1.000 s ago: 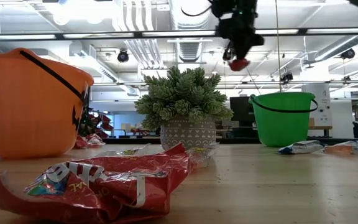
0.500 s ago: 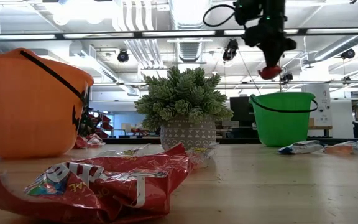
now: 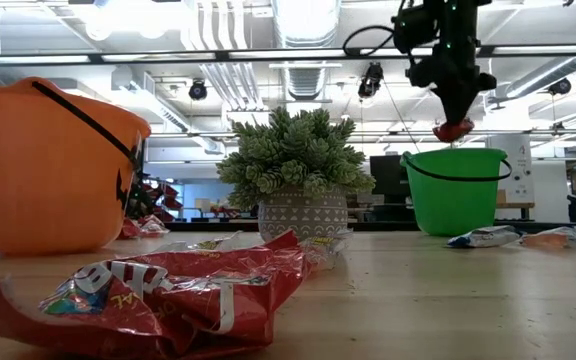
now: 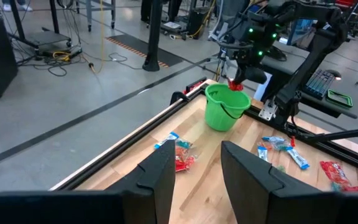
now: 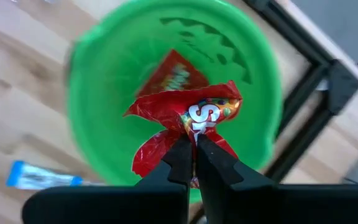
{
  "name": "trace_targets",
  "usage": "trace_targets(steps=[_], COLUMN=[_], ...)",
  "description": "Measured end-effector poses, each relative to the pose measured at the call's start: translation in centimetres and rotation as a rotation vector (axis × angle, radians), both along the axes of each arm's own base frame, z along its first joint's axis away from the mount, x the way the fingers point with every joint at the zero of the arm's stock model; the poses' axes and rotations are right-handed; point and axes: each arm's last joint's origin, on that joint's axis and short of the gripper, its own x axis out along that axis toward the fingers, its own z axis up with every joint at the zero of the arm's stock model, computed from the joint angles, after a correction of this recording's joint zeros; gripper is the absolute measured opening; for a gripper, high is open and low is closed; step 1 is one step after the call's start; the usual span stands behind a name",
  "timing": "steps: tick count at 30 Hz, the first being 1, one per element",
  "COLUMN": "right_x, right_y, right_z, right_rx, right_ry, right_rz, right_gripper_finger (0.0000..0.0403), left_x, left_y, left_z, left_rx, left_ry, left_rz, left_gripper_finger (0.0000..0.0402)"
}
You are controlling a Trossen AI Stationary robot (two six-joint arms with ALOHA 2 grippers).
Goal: Sort candy
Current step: Put the red candy into the green bucket, then put the blue gummy into the orange bucket
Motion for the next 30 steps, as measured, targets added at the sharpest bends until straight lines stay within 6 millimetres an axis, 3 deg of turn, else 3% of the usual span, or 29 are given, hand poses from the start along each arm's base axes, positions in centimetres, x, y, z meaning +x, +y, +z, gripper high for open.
trace_targets(steps=[15,30], right_x=[-0.1,0.2], right_y=[-0.4,-0.7], right_z=[-0.2,-0.1], right_rx=[-0.014,-0.042], right_ry=[-0.007,-0.037], right_rz=[-0.002,0.011], right_gripper_finger=[0.0135,0.0144], left_x=[0.2,2.0], left_y=[-0.2,-1.2], left_z=[-0.3,-3.6], left_rx=[0.027,0.045], left_ry=[0.022,0.065], left_rz=[-0.006,0.151], left_gripper_finger=[0.0150,0.0135])
